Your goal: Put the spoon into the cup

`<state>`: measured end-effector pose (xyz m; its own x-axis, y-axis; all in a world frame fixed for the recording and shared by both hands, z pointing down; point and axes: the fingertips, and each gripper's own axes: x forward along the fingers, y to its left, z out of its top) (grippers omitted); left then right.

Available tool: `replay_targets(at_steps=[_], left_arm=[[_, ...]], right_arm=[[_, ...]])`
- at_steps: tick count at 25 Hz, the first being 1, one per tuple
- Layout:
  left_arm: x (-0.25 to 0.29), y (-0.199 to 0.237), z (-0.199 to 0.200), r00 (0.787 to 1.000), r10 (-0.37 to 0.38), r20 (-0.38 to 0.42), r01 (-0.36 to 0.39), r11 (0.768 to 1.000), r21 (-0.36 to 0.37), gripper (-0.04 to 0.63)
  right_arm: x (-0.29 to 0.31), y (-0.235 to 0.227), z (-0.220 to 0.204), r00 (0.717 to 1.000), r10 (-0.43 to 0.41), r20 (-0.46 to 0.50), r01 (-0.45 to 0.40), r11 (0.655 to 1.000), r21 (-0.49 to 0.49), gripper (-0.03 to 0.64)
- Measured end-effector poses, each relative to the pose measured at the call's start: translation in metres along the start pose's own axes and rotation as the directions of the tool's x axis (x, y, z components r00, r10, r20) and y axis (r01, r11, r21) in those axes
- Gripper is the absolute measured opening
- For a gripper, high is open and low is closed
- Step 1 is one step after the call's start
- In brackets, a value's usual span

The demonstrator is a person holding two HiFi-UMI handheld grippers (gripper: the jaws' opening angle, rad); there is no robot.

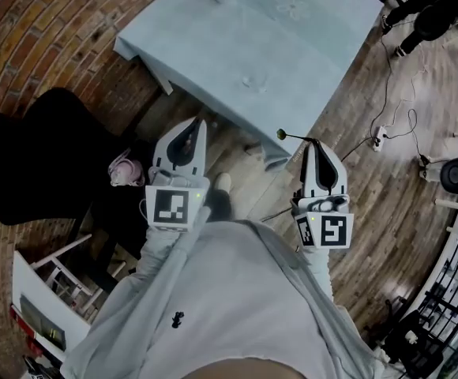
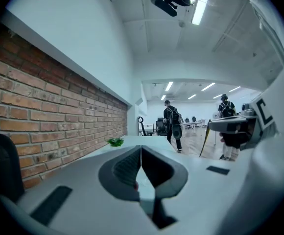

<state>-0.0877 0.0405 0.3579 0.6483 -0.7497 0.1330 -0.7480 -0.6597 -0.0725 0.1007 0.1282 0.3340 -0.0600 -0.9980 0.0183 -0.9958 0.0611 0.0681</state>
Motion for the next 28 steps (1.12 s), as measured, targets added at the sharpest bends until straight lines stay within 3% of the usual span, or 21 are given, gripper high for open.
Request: replay_targets(at_steps=[9, 14, 28], left_arm=[[0.024, 0.016, -0.014, 0.999, 0.004, -0.049, -0.006, 0.999, -0.034, 0.020], [0.046, 0.020, -0.013, 0.999, 0.004, -0.047, -0.004, 1.000, -0.013, 0.020], [0.140, 0.040, 0.010, 0.988, 0.145, -0.054, -0.148, 0.988, -0.041, 0.020]], right_arm=[[0.033, -0.003, -0.010, 0.999, 0.014, -0.040, -0.014, 1.000, 0.016, 0.020], [0.057, -0.016, -0.011, 0.999, 0.027, -0.039, -0.027, 0.999, 0.020, 0.020], [0.170, -0.070, -0.004, 0.982, 0.186, 0.011, -0.186, 0.982, 0.029, 0.020]])
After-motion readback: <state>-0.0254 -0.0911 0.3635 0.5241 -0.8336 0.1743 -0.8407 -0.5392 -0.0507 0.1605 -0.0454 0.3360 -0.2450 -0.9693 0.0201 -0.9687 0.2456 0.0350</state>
